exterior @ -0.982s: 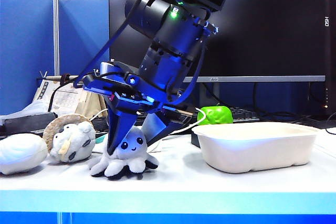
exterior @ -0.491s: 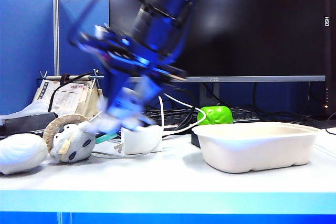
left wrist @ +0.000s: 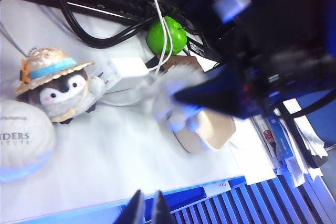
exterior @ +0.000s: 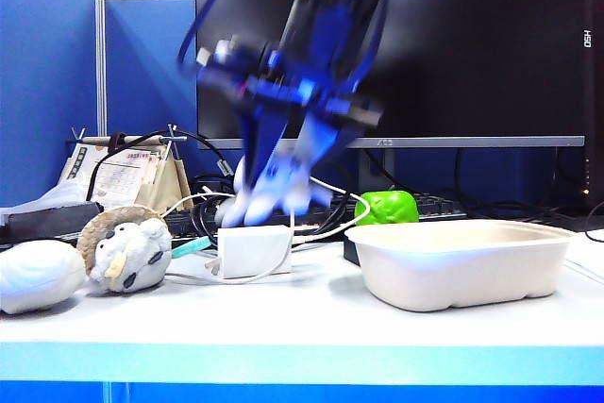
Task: Identity fluffy octopus among items on the table, put them into the paper lunch box.
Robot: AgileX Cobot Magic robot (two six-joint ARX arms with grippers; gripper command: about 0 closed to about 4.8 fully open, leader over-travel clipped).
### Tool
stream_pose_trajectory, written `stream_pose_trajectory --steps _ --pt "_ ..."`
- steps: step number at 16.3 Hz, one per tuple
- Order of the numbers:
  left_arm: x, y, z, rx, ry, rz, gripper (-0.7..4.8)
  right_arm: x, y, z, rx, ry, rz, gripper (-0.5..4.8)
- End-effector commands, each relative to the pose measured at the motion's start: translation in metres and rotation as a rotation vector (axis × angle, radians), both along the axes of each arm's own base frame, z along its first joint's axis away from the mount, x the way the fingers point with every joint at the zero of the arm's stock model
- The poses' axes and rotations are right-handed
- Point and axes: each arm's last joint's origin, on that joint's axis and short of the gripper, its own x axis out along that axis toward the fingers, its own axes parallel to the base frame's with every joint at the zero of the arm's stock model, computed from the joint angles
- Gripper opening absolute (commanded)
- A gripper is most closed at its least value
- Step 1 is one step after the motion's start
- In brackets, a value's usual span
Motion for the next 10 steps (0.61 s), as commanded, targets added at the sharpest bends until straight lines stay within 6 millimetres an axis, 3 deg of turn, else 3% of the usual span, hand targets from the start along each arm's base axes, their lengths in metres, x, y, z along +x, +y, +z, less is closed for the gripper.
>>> stream_pose_trajectory --steps 1,4,10 --pt "0.0 0.0 0.003 -0.002 -0.018 -0.005 0.35 0.001 -0.013 0.023 0.027 -0.061 -0.03 1.98" --pt "0.0 0.0 0.003 -0.002 -0.018 -0.005 0.35 0.007 -0.044 0.032 -0.036 -0.031 -0.109 1.98" --pt "0.0 0.0 0.003 -0.002 -0.018 -0.005 0.35 0.008 -0.059 0.028 -0.199 -0.048 -0.148 1.98"
